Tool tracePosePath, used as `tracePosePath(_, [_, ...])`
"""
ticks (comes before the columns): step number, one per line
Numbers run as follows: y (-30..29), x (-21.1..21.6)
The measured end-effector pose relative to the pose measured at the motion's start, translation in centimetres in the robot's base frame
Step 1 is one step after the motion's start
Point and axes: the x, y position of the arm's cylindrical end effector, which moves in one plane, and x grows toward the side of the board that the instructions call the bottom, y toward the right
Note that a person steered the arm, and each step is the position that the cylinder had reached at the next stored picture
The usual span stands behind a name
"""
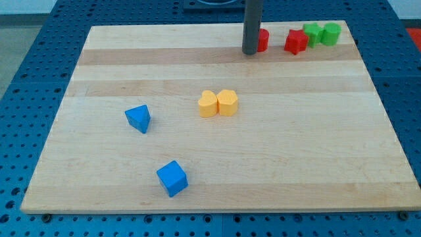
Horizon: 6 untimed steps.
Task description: Push the red circle into the red star
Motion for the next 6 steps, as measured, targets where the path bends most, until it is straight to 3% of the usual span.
tracePosePath(1, [-3.5,0.0])
tracePosePath(2, [-3.0,-4.0])
tracePosePath(3, [-2.7,-4.2])
tracePosePath(6, [4.2,-3.8])
